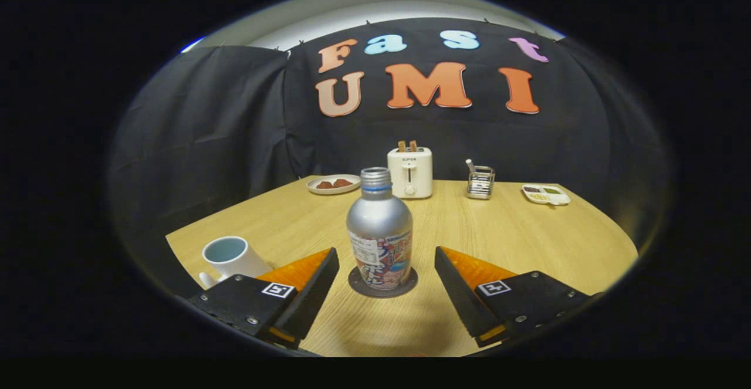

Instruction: Take the bottle from table, then pour the juice into the cup, finally place the bottle on the coaster

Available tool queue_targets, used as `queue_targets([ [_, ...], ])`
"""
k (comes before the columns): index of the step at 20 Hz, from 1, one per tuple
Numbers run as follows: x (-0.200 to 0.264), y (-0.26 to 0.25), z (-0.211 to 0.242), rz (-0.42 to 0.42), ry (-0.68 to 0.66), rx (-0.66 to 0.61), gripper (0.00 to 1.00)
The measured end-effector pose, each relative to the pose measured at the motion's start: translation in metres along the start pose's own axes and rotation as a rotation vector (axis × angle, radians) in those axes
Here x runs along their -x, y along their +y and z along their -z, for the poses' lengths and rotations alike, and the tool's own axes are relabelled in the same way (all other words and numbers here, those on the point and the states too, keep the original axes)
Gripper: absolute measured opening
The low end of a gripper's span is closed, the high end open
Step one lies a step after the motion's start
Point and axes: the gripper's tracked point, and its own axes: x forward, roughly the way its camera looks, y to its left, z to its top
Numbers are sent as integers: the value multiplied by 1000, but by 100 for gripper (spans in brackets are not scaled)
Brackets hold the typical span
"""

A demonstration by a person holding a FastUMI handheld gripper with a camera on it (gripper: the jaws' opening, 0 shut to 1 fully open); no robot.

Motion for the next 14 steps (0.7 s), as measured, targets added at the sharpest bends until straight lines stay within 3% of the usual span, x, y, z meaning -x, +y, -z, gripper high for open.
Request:
queue_targets([
  [8,86,-60,-56,157,-142,-5,97],
  [14,139,-99,-59,281,-176,8,97],
])
